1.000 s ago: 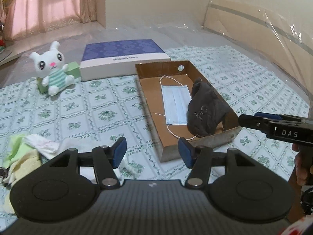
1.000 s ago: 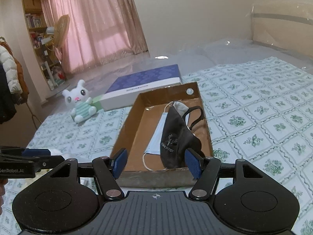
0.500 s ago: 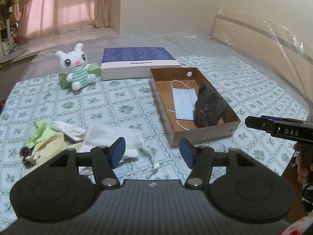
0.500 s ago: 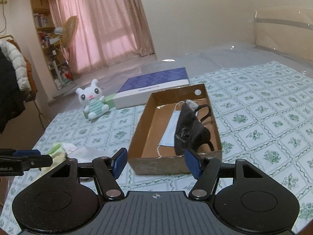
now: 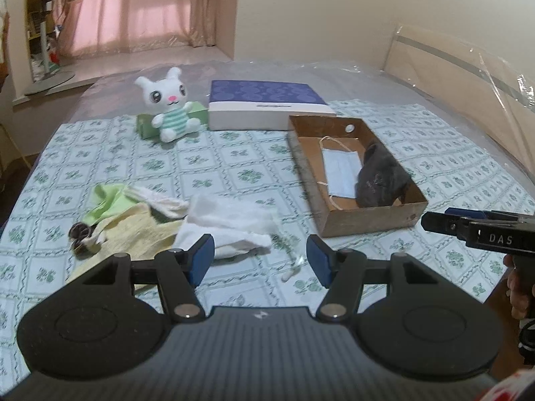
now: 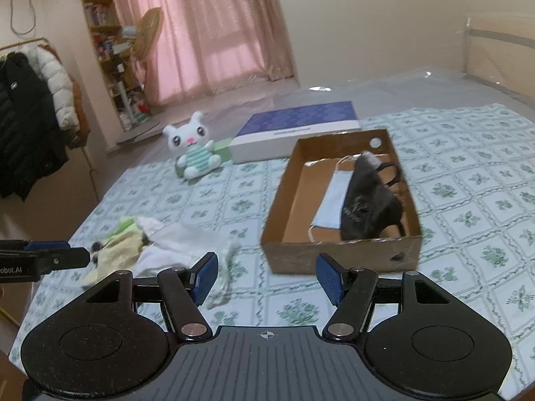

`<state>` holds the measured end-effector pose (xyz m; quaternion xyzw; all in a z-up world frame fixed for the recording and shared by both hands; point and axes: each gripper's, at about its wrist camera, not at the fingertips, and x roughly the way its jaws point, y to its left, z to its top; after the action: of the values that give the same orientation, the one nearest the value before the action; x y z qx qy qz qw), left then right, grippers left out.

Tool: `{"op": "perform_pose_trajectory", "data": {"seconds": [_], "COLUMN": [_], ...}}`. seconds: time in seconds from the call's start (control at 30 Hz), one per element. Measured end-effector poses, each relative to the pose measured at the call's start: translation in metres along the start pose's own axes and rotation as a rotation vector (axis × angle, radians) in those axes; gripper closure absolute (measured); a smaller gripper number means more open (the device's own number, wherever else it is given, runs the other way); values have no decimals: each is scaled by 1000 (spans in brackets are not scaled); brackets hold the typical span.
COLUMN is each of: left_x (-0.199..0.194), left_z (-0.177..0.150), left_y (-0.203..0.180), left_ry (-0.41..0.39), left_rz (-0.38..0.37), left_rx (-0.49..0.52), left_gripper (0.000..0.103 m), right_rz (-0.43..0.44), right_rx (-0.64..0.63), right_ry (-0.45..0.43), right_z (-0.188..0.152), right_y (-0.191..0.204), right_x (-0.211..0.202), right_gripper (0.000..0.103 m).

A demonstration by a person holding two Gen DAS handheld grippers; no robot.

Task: Organize soft objects
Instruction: 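Move both tools back toward the remaining soft items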

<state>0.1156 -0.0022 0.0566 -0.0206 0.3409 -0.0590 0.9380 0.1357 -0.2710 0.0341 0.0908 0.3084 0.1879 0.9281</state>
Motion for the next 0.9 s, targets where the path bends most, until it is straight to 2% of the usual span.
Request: {"op": "perform_pose_trajectory", "data": {"seconds": [0.6,0.73,0.9], "left_x": [-12,-8,12], "left_z": [-31,-35,-40], "left_y": [78,90,94], "left_ry": [42,50,77], "left_rz": [190,210,199], "left_rx": [-135,-146,-157], "left_gripper": [45,45,45], "right_rz": [114,133,137], "right_rx": [-132,-163,-184], "right_ry": [91,91,110], "right_z": [-12,-10,-10], "right_y": [44,50,52], "right_x": [59,75,96], "right_gripper": [38,38,38]}}
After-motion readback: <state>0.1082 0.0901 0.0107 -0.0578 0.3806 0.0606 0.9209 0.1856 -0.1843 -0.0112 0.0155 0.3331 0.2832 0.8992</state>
